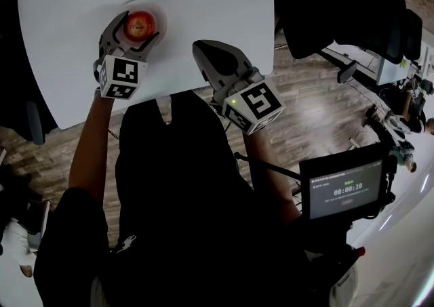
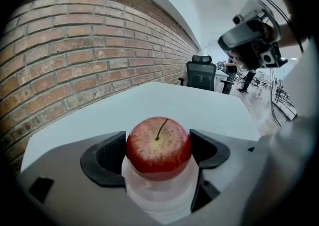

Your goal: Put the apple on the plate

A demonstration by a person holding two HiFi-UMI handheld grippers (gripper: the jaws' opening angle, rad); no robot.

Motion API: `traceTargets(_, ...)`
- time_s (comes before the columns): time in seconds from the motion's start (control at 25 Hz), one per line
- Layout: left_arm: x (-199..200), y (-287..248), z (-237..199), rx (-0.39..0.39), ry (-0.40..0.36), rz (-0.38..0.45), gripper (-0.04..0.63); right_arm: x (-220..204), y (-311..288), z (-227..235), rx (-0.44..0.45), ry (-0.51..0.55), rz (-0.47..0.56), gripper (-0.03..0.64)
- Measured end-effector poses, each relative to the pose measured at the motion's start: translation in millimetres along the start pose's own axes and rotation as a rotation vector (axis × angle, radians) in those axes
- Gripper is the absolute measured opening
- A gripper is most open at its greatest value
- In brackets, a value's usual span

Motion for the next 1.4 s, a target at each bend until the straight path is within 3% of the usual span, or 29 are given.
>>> traceTargets(0.64, -0.4, -2.7, -2.0, 0.015, -0.027, -0.004, 0.405, 3.7, -2.2, -0.5, 0.003, -0.011, 0.011, 0.003)
traceTargets(1.4, 3.5, -2.6, -8.4, 0.014, 0.006, 0.017, 0.425, 3.4, -1.9, 4.3, -0.006, 0.002, 0.023, 0.003)
Point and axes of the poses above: the fingertips, and each gripper's own axes: y backward along the fingers, z to its right, x out of its top, the point moved 2 cm from there along y, backward along the fingers, and after that the axes turned 14 degrees about y, right-handed, at the moved point
